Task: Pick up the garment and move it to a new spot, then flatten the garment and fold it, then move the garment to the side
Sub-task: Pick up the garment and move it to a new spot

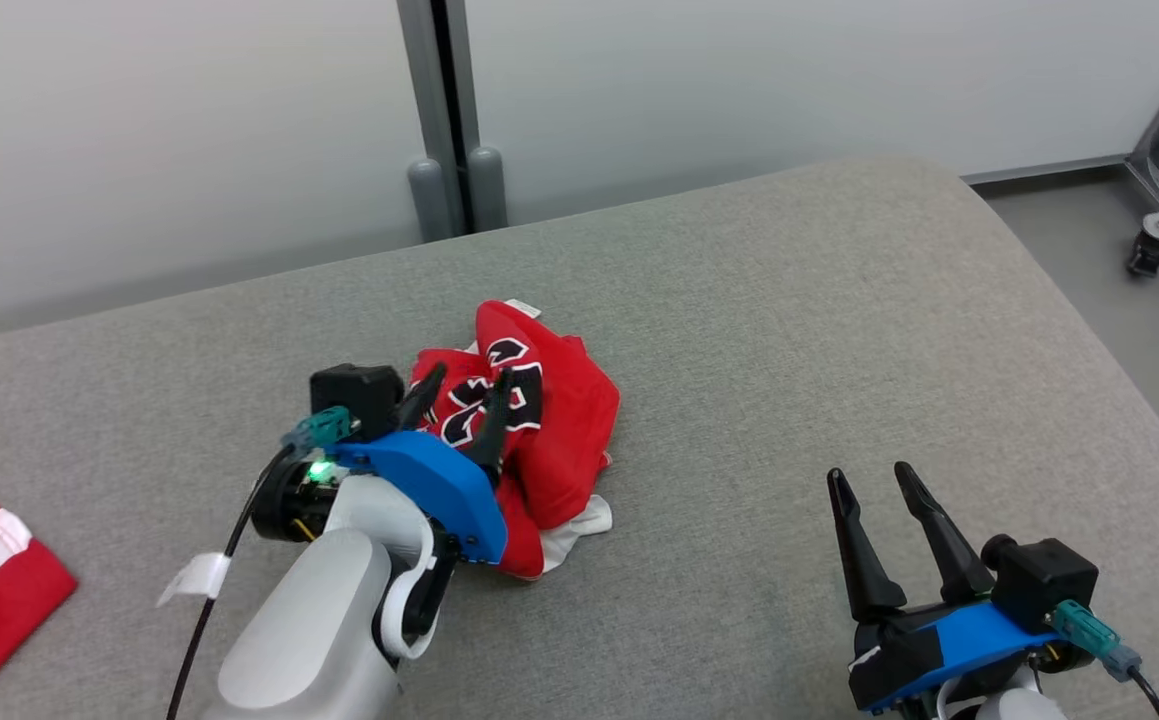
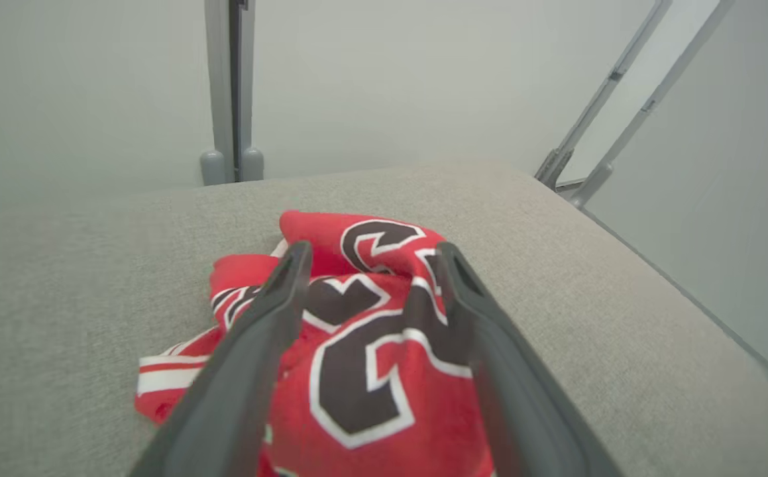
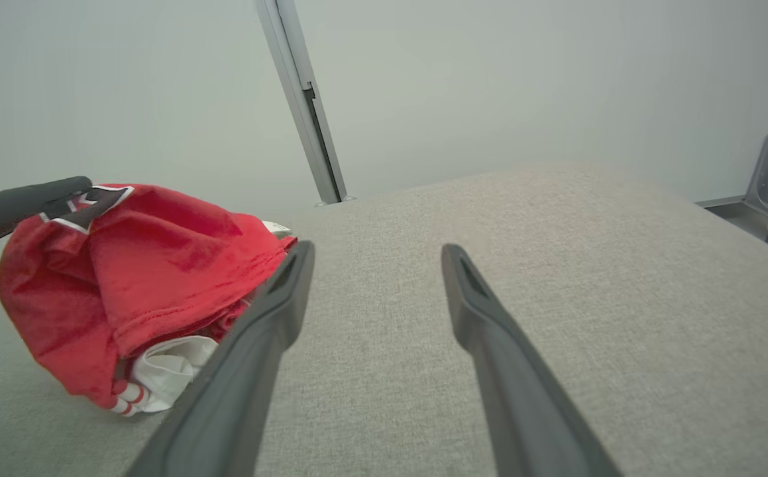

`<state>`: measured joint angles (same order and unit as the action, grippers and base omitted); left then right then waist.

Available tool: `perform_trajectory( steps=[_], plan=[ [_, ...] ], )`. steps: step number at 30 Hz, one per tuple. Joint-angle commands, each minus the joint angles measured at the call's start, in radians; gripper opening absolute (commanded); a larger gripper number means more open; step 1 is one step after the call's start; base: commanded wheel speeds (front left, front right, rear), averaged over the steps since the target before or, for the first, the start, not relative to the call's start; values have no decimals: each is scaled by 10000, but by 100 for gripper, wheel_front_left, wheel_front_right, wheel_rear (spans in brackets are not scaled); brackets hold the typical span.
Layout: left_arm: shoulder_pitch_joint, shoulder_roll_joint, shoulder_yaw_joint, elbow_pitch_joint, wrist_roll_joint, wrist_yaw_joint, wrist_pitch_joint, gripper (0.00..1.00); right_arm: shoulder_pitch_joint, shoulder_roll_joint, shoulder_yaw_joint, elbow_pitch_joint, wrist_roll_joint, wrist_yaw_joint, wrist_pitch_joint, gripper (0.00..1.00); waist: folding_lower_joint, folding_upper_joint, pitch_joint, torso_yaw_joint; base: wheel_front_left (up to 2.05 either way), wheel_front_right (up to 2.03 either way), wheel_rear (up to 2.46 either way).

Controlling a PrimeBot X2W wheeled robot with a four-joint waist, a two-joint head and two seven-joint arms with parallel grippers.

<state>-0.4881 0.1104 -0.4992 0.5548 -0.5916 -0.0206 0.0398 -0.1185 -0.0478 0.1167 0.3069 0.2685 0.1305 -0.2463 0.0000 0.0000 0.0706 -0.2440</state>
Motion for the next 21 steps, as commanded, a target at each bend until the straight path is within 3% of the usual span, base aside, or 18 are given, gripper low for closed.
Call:
perform_trajectory(
  steps=[1,11,21],
  plan=[
    [106,-14,113,56,-62,81,-233,100,94,-45,-2,-52,-54,5,37,100,0,0,-8,95,0,0,0],
    [1131,297,552,-626,110,349,-2390,100,488,-48,-370,-338,-216,3,254,100,0,0,-464,1369,0,0,0],
    [3101,1154,1019,-2420,994,1220,-3023,100,675,-50,-1209,-628,-444,3,533,100,0,0,-663,2388,0,0,0]
  ],
)
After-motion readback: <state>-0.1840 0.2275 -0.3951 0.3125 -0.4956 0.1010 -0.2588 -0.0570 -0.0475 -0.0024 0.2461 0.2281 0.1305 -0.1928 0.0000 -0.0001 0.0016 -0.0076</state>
